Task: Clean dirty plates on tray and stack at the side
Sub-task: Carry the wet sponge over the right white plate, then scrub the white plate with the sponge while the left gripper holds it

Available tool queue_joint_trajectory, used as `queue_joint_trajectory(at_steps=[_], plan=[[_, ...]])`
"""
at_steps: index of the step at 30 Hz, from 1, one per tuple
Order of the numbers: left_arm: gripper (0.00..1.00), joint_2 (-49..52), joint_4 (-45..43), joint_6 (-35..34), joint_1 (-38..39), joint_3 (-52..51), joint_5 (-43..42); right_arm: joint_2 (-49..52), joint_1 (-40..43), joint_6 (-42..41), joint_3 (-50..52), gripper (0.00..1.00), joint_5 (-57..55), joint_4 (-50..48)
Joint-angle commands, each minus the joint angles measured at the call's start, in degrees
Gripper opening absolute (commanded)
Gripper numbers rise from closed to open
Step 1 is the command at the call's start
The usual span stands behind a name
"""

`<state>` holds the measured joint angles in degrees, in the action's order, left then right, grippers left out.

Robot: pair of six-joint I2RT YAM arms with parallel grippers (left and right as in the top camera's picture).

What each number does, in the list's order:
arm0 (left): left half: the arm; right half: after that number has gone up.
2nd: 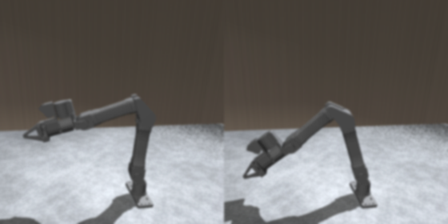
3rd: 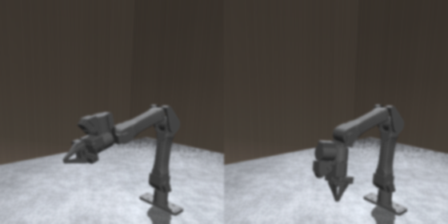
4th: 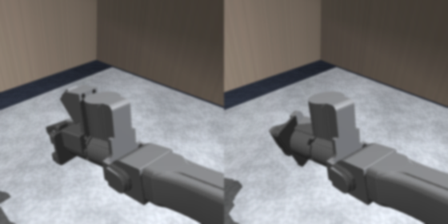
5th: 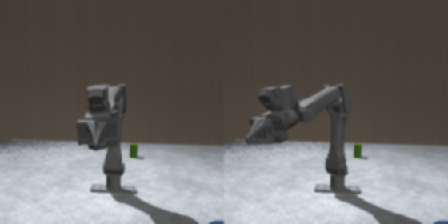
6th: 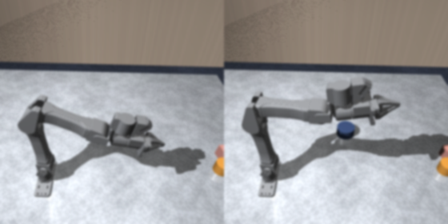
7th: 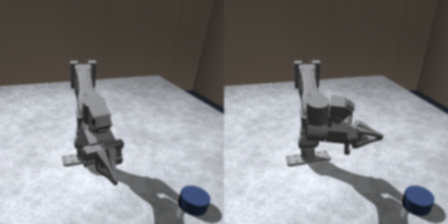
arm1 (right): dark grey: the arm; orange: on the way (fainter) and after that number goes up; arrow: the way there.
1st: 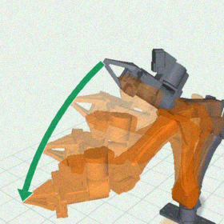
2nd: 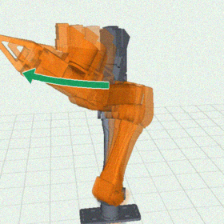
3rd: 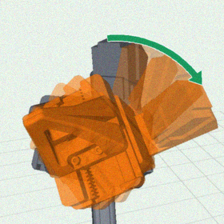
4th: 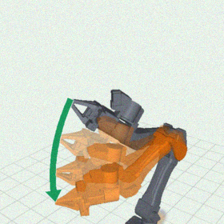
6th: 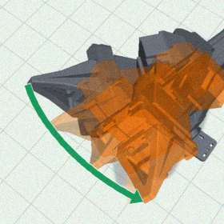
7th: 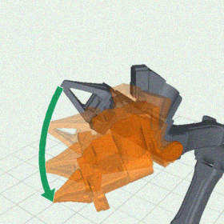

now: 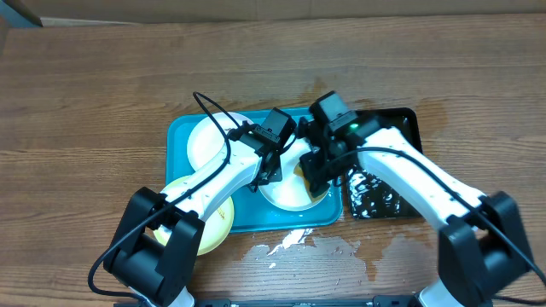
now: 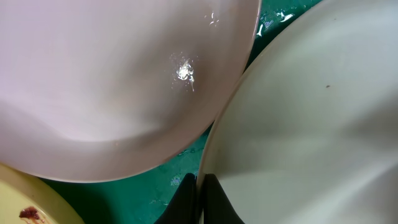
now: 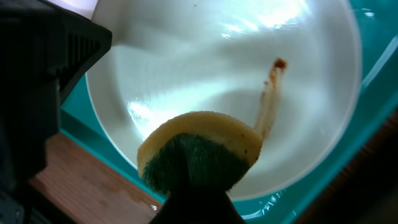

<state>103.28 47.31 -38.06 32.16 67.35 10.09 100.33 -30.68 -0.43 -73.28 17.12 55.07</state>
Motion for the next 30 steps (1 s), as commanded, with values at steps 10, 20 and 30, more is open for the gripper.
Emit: queue_joint_trajectory(at_steps=[10, 20, 30], plan=[[0.04, 0.9, 1.4, -0.7, 0.0, 1.0, 0.3, 3.8, -1.2, 0.5, -0.9, 0.81, -1.3, -3.1], [0.04, 0.9, 1.8, -0.3, -0.6, 0.9, -2.7, 3.1, -0.1, -2.8, -1.0, 0.75, -3.0, 1.0], [0.04, 0.9, 1.7, 3.5, -3.9, 1.0, -11.4, 1.0, 5.4, 2.7, -1.5, 0.56, 8.9, 3.6]])
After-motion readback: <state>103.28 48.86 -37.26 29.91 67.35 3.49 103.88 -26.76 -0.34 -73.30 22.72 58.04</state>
